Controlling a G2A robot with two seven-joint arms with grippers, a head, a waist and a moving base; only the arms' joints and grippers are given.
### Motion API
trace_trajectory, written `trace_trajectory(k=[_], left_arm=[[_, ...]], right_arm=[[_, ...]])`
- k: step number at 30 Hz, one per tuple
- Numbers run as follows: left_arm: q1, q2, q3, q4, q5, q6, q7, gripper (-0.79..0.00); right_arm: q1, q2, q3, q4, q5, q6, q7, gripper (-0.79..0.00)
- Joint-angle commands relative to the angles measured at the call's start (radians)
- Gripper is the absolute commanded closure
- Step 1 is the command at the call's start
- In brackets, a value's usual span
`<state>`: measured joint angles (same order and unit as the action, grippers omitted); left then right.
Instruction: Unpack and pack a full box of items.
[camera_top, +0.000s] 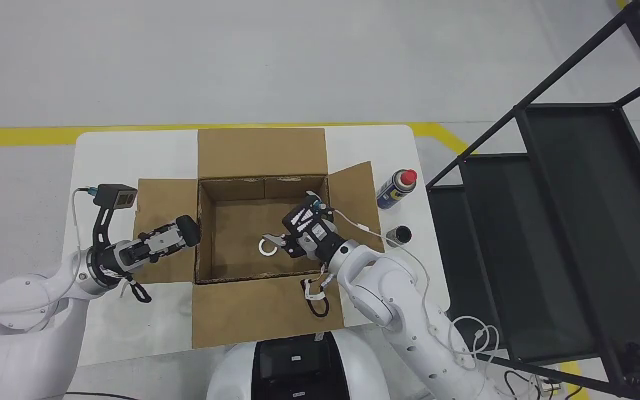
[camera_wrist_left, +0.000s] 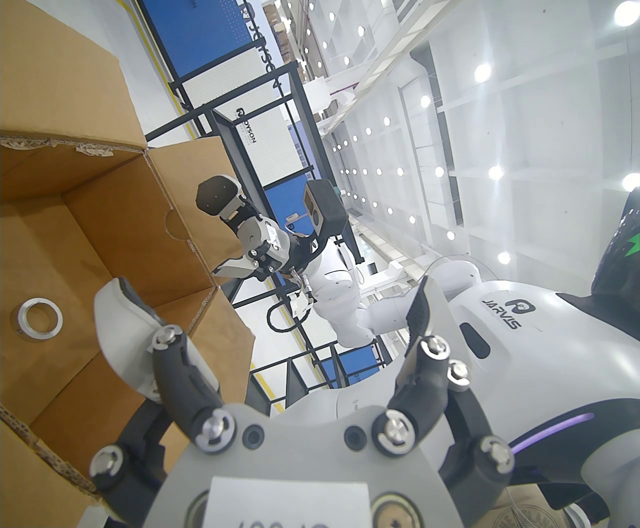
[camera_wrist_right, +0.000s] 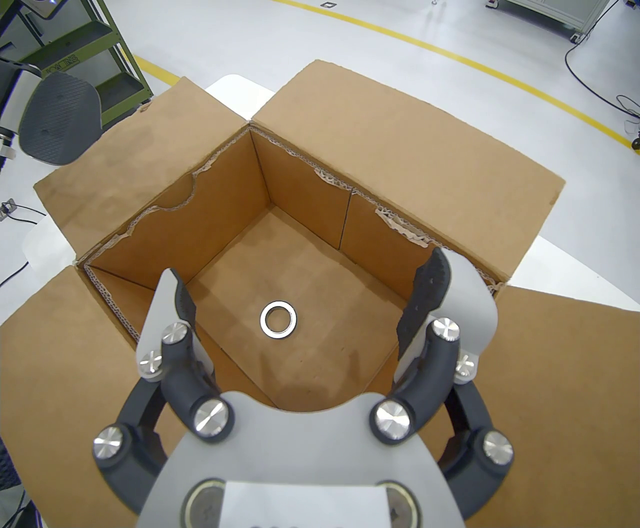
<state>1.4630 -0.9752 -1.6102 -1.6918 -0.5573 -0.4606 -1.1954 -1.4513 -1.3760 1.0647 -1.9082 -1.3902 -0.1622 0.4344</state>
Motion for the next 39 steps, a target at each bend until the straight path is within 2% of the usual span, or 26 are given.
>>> trace_trajectory(k=[1, 7, 9, 12, 16, 18, 21, 25, 39], left_arm=[[0.0, 0.0, 0.0, 0.0, 0.0, 0.0, 0.0, -0.785], [0.0, 0.0, 0.0, 0.0, 0.0, 0.0, 0.0, -0.785], [0.0, 0.0, 0.0, 0.0, 0.0, 0.0, 0.0, -0.785], [0.0, 0.0, 0.0, 0.0, 0.0, 0.0, 0.0, -0.785], [0.0, 0.0, 0.0, 0.0, 0.0, 0.0, 0.0, -0.785], [0.0, 0.0, 0.0, 0.0, 0.0, 0.0, 0.0, -0.785], [0.0, 0.0, 0.0, 0.0, 0.0, 0.0, 0.0, -0.785], [0.0, 0.0, 0.0, 0.0, 0.0, 0.0, 0.0, -0.785], [0.0, 0.0, 0.0, 0.0, 0.0, 0.0, 0.0, -0.785]], right_arm=[[0.0, 0.0, 0.0, 0.0, 0.0, 0.0, 0.0, -0.785], [-0.001, 0.0, -0.002, 0.007, 0.007, -0.007, 0.005, -0.785], [0.02, 0.001, -0.012, 0.033, 0.036, -0.057, 0.062, -0.785], [0.089, 0.0, -0.034, 0.091, 0.078, -0.156, 0.183, -0.785], [0.209, -0.011, -0.081, 0.189, 0.117, -0.206, 0.331, -0.785], [0.268, -0.02, -0.109, 0.241, 0.144, -0.195, 0.386, -0.785], [0.361, -0.036, -0.159, 0.326, 0.096, -0.147, 0.461, -0.785], [0.425, -0.058, -0.21, 0.418, 0.11, -0.103, 0.418, -0.785], [0.426, -0.059, -0.222, 0.437, 0.112, -0.117, 0.42, -0.785]])
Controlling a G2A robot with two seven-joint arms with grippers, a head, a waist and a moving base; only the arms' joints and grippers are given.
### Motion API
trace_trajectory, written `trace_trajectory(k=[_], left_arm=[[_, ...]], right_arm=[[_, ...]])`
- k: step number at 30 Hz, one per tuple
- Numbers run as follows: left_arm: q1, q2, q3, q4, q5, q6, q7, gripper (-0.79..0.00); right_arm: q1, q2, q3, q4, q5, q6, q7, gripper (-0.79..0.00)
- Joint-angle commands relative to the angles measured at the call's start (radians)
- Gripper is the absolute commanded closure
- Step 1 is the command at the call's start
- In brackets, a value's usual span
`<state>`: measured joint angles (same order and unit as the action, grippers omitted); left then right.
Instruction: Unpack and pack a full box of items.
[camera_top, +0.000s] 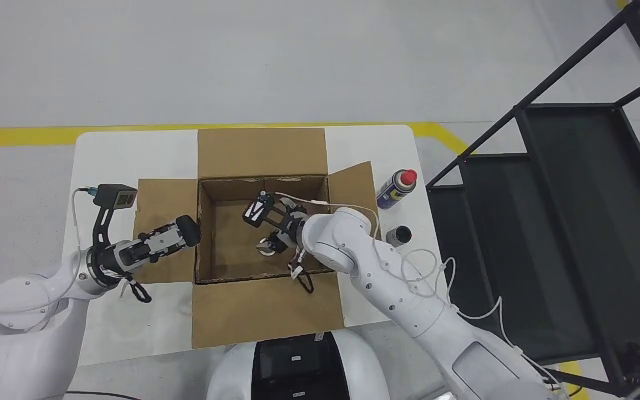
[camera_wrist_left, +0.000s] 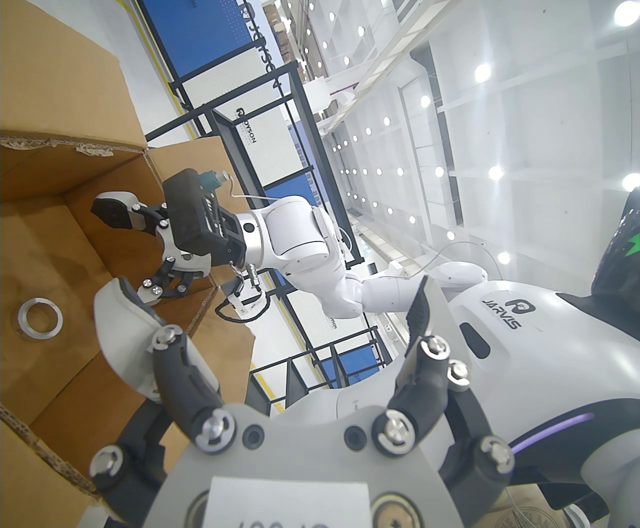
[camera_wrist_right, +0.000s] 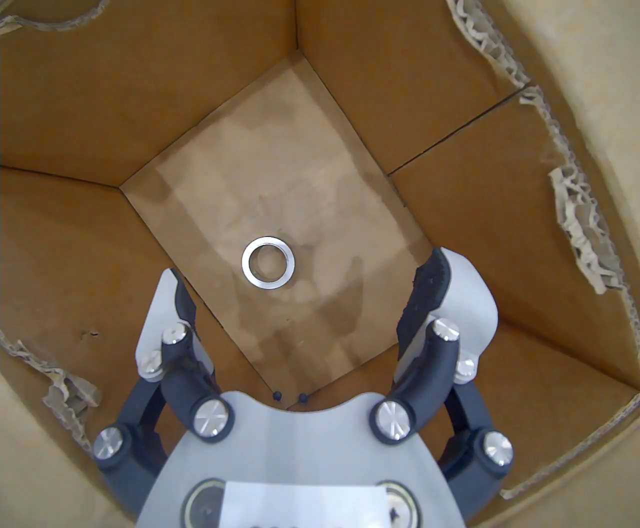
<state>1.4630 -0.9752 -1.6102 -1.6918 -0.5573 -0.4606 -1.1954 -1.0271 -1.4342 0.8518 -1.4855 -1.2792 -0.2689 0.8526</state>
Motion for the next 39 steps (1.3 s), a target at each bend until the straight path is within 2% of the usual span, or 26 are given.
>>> trace_trajectory(k=[1, 9, 15, 17, 35, 37, 39], left_arm=[[0.0, 0.0, 0.0, 0.0, 0.0, 0.0, 0.0, -0.785], [0.0, 0.0, 0.0, 0.0, 0.0, 0.0, 0.0, -0.785], [0.0, 0.0, 0.0, 0.0, 0.0, 0.0, 0.0, -0.785], [0.0, 0.0, 0.0, 0.0, 0.0, 0.0, 0.0, -0.785], [0.0, 0.0, 0.0, 0.0, 0.0, 0.0, 0.0, -0.785], [0.0, 0.0, 0.0, 0.0, 0.0, 0.0, 0.0, -0.785], [0.0, 0.0, 0.0, 0.0, 0.0, 0.0, 0.0, -0.785]], right_arm=[[0.016, -0.004, -0.024, 0.028, -0.005, -0.027, 0.014, -0.785], [0.125, -0.046, -0.12, 0.181, 0.038, -0.063, 0.029, -0.785], [0.17, -0.066, -0.148, 0.273, 0.052, -0.052, 0.031, -0.573], [0.183, -0.073, -0.159, 0.301, 0.054, -0.052, 0.029, -0.474], [0.258, -0.129, -0.227, 0.484, 0.074, -0.057, 0.011, -0.379], [0.264, -0.135, -0.232, 0.502, 0.078, -0.057, 0.002, -0.332], [0.27, -0.142, -0.239, 0.52, 0.08, -0.059, -0.004, -0.326]])
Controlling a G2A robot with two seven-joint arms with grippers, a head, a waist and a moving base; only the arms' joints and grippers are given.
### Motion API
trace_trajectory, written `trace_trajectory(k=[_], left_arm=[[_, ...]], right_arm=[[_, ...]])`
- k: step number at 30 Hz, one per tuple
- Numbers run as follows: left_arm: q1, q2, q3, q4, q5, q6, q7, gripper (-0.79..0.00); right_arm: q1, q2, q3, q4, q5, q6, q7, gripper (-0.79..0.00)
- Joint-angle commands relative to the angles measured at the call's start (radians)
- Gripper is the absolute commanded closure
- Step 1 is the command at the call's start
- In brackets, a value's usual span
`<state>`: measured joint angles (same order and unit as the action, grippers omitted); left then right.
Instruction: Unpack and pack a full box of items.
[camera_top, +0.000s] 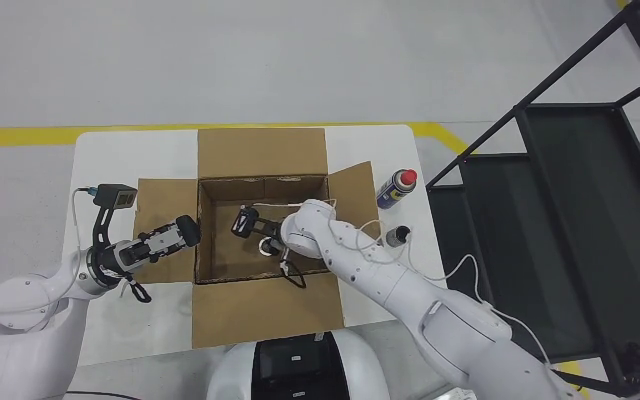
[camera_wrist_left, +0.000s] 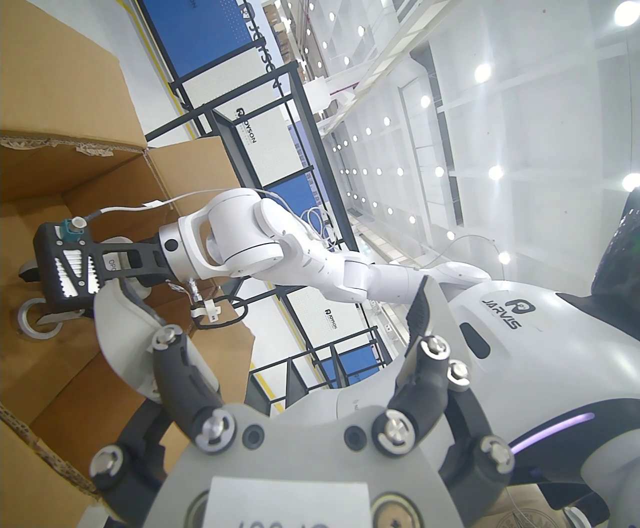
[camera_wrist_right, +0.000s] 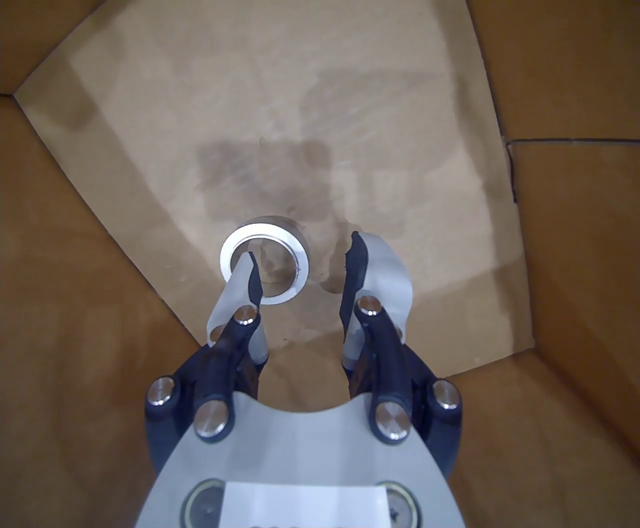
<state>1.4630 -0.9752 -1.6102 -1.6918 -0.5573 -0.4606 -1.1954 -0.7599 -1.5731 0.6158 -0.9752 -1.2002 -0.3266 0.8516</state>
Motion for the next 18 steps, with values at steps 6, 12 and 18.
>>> trace_trajectory(k=[6, 12, 18], left_arm=[[0.0, 0.0, 0.0, 0.0, 0.0, 0.0, 0.0, -0.785], [0.0, 0.0, 0.0, 0.0, 0.0, 0.0, 0.0, -0.785], [0.0, 0.0, 0.0, 0.0, 0.0, 0.0, 0.0, -0.785]], right_arm=[[0.019, -0.022, -0.019, 0.053, 0.005, -0.004, -0.02, -0.12], [0.029, -0.036, -0.032, 0.08, -0.004, 0.004, -0.026, 0.0], [0.02, -0.035, -0.018, 0.03, -0.022, 0.03, -0.059, 0.0]])
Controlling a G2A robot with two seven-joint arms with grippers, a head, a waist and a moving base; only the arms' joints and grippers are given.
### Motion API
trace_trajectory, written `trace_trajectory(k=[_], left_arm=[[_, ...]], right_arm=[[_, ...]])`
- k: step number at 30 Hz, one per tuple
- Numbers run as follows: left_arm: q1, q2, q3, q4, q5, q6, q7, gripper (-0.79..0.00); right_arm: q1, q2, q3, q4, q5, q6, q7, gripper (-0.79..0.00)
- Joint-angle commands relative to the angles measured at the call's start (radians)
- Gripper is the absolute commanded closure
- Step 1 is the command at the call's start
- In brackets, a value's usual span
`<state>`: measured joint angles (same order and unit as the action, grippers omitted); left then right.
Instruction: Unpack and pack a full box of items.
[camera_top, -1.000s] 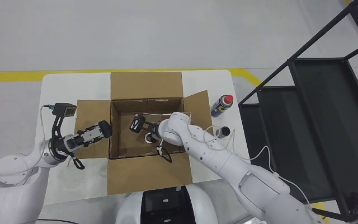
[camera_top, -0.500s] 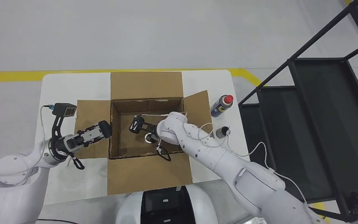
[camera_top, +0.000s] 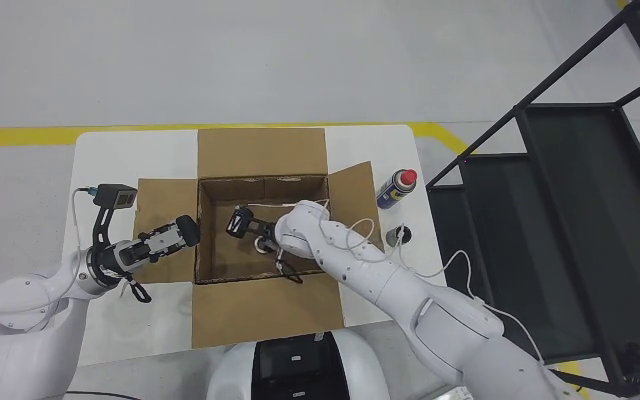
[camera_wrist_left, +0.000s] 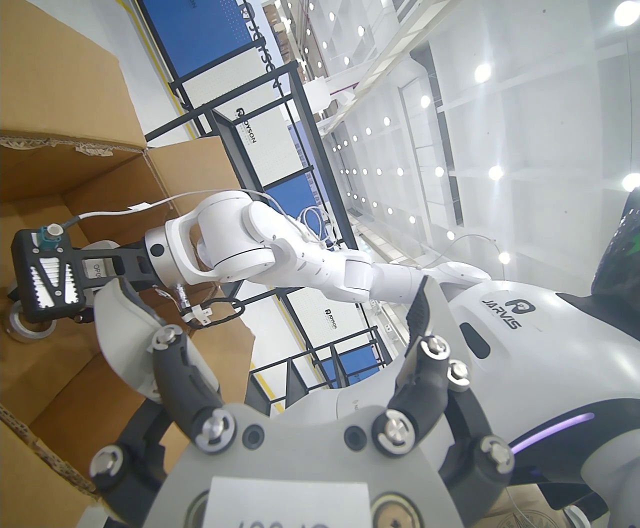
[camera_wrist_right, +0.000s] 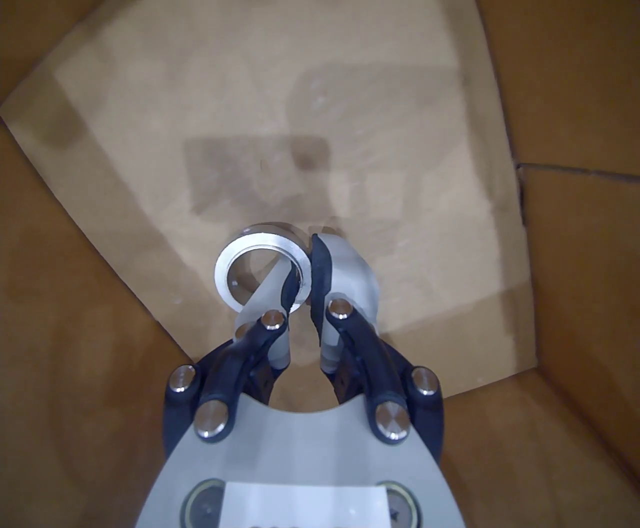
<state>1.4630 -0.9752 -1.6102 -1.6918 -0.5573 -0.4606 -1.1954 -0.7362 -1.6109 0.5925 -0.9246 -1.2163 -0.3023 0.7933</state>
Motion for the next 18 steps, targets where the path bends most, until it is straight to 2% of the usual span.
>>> trace_trajectory(k=[1, 6, 12, 15, 18], left_arm=[[0.0, 0.0, 0.0, 0.0, 0.0, 0.0, 0.0, -0.785], [0.0, 0.0, 0.0, 0.0, 0.0, 0.0, 0.0, -0.785], [0.0, 0.0, 0.0, 0.0, 0.0, 0.0, 0.0, -0.785], [0.0, 0.0, 0.0, 0.0, 0.0, 0.0, 0.0, -0.785], [0.0, 0.0, 0.0, 0.0, 0.0, 0.0, 0.0, -0.785]], right_arm=[[-0.011, 0.007, 0.013, -0.047, -0.013, 0.012, 0.002, 0.0], [-0.098, 0.054, 0.092, -0.275, -0.072, 0.056, 0.07, 0.0], [-0.312, 0.137, 0.274, -0.68, -0.175, 0.066, 0.194, 0.0], [-0.417, 0.165, 0.36, -0.847, -0.186, 0.047, 0.196, 0.0], [-0.495, 0.183, 0.423, -0.947, -0.188, 0.028, 0.168, 0.0]])
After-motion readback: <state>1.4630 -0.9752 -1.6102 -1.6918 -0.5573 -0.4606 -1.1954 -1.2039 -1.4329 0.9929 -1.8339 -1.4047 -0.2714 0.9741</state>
